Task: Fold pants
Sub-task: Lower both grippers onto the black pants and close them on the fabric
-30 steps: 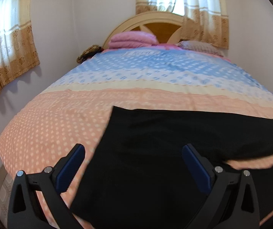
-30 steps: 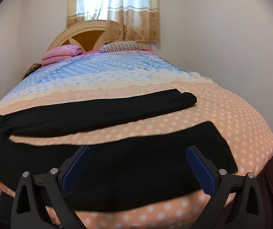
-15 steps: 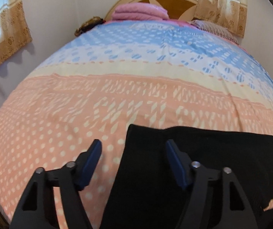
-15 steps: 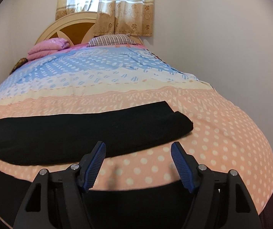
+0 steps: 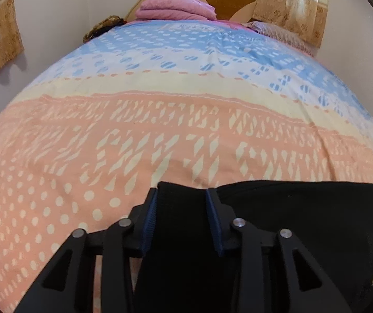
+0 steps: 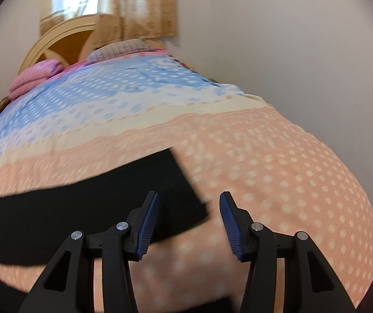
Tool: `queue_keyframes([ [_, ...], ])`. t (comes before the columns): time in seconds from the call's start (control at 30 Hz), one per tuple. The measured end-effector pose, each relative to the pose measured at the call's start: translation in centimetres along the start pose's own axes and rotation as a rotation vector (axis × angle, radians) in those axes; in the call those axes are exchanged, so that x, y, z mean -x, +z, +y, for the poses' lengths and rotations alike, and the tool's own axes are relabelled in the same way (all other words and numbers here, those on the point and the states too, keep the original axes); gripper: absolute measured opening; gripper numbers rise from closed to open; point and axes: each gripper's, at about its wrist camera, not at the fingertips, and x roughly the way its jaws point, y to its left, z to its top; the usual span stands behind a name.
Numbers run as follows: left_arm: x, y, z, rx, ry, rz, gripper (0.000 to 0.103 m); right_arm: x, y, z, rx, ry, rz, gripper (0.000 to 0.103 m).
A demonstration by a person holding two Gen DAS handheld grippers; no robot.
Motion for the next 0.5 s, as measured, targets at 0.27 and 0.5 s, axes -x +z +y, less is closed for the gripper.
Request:
queue_keyframes([
  [0.27, -0.4, 0.3, -0.2, 0.003, -0.001, 0.001, 0.031, -4.3, 4.2, -3.2, -0.080, 0.078, 0.088, 0.050],
  [0.5, -0.7, 0.5, -0.2, 0.007, -0.007, 0.000, 0.031, -8.3, 5.7, -1.1, -0.057, 0.195, 0.184, 0.050],
])
